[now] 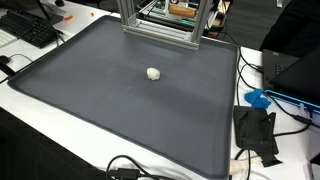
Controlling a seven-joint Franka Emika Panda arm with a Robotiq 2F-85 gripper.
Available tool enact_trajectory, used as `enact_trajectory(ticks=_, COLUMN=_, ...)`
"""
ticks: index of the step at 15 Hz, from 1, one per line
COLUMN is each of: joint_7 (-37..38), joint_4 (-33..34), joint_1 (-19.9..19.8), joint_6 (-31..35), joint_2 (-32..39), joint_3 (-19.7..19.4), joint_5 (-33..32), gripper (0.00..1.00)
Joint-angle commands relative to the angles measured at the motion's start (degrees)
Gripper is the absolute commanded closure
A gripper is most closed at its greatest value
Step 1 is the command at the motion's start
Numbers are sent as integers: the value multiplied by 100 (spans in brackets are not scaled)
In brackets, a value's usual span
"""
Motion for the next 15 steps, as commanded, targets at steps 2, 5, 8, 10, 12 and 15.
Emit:
enact_trajectory(ticks=2, joint_7=477, joint_4=-609, joint_1=425, joint_6=434, joint_2=-831, joint_3=356, joint_5=840, gripper=0)
enact_trajectory(ticks=5, joint_7=618, joint_4=-969, joint_1=642, joint_6=696, joint_2=-1259, joint_3=595, joint_5=1121, gripper=0)
enact_trajectory(ticks=8, joint_7=740, joint_4=-1313, joint_1=865, joint_6=833, joint_2=-1669, joint_3=817, joint_5=1333, gripper=0)
enact_trajectory(ticks=10, joint_7=890, joint_4=-1501, joint_1=1003, joint_6=944, joint_2=-1879, joint_3=966, joint_5=1521, gripper=0)
enact_trajectory(ticks=12, joint_7=1062, joint_4=-1655, joint_1=1100, joint_6=1069, joint_2=-2044, joint_3=1125, joint_5=1617, gripper=0)
enact_trajectory(ticks=15, joint_7=1186, joint_4=-1830, joint_1=1280, joint_6=1204, joint_2=-2250, joint_3=1289, joint_5=1756, gripper=0)
